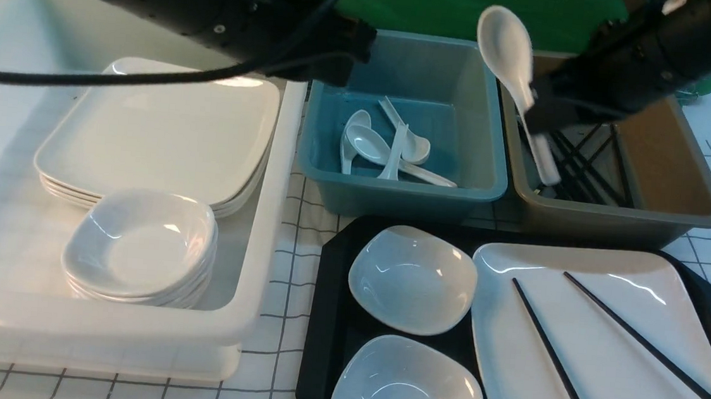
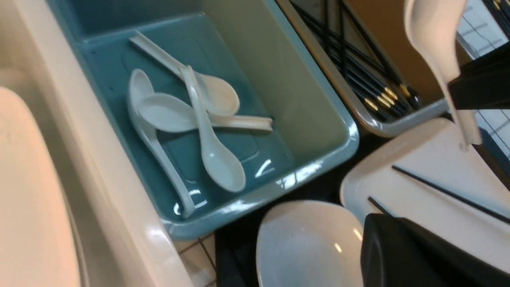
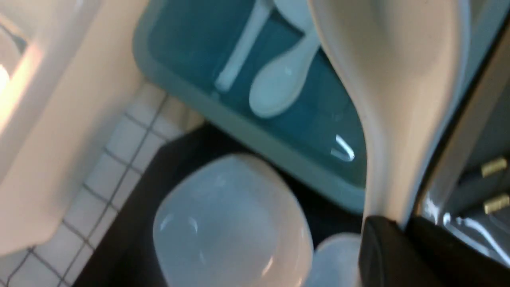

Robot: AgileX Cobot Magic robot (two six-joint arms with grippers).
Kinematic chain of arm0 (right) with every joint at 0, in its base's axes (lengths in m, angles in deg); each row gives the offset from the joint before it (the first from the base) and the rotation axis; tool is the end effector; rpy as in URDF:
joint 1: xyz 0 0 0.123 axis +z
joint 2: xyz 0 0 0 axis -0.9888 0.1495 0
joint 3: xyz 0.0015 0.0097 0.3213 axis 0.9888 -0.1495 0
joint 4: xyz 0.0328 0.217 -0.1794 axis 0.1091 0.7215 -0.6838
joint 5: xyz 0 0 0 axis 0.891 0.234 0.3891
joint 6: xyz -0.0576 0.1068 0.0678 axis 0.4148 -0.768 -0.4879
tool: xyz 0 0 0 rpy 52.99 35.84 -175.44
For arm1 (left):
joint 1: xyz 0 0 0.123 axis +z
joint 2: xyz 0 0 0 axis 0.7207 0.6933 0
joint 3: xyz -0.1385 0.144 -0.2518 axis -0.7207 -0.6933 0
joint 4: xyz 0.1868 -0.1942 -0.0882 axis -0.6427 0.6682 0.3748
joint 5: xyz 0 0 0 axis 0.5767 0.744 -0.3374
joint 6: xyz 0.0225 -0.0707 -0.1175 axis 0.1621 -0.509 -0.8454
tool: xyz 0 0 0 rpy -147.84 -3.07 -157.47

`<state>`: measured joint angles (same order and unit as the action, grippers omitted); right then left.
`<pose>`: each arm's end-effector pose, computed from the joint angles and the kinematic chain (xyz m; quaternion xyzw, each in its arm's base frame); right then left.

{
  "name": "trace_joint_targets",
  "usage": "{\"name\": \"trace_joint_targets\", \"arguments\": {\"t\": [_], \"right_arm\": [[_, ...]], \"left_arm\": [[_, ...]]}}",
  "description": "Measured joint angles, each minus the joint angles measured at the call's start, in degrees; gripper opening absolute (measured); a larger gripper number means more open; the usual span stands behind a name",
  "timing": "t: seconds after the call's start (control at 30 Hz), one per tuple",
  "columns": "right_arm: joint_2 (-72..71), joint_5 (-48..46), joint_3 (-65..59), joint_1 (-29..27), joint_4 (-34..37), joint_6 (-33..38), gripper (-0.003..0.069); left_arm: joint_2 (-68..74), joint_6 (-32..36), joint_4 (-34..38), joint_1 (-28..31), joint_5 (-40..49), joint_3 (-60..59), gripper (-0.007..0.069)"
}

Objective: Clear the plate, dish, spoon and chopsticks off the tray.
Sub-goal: Use the right arm to put the soup spoon into the small storage box in the middle, then use the right arm to grab a chopstick from the plate

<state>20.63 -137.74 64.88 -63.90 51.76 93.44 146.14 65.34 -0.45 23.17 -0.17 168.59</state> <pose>0.4468 0.1821 0.3354 -0.2533 0.9107 0.1596 0.2844 0.3697 -0.1912 0.3817 0.1705 0.8775 -0.2150 0.3934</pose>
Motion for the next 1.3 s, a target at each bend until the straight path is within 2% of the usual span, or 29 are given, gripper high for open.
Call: {"name": "trace_joint_targets", "arguments": {"t": [0.17,0.3,0.63,0.67,0.8,0.83,0.87,0.9,1.0,1.07,1.13,1.3], "right_arm": [[11.2,-0.1,14.5,0.2,0.1,-2.9,0.0036],[18.7,-0.3,23.0,0.2,0.1,-4.9,0.0036],[25.0,3.6,26.7,0.5,0.1,-7.2,0.0057],[25.1,4.1,26.7,0.6,0.1,-7.4,0.0075],[25.2,6.8,26.8,0.7,0.2,-8.9,0.0234],[25.2,6.8,26.8,0.7,0.2,-8.9,0.0244],[25.2,6.7,26.8,0.7,0.2,-9.0,0.0318],[25.2,6.2,26.8,0.7,0.2,-9.0,0.0356],[25.1,3.0,26.8,0.7,0.2,-9.3,0.0404],[24.7,0.7,26.8,0.7,0.1,-9.6,0.0398],[23.3,-7.1,27.1,0.7,-0.6,-9.6,0.0304],[15.3,-11.2,25.0,0.8,-1.8,-9.4,0.0055]], "left_arm": [[0.1,0.0,-0.6,0.6,-6.6,0.0,-0.0004],[0.3,0.0,-1.8,0.6,-7.2,0.0,-0.0004],[1.6,0.0,-5.0,0.6,-5.7,0.0,-0.0004],[1.6,0.0,-5.1,0.6,-5.7,0.0,-0.0004],[1.6,0.0,-5.2,0.6,-5.3,0.0,-0.0004],[1.6,0.0,-5.2,0.6,-5.2,0.0,-0.0004],[1.6,0.0,-5.3,0.6,-4.7,0.0,-0.0004],[1.6,0.0,-5.3,0.6,-4.0,0.0,-0.0004],[1.6,0.0,-5.3,0.6,-1.8,0.0,-0.0004],[1.6,0.0,-5.3,0.6,-1.0,0.0,-0.0004],[1.5,0.3,-5.5,0.6,2.0,0.0,-0.0004],[-0.2,4.9,-2.8,0.4,9.4,0.0,-0.0004]]}}
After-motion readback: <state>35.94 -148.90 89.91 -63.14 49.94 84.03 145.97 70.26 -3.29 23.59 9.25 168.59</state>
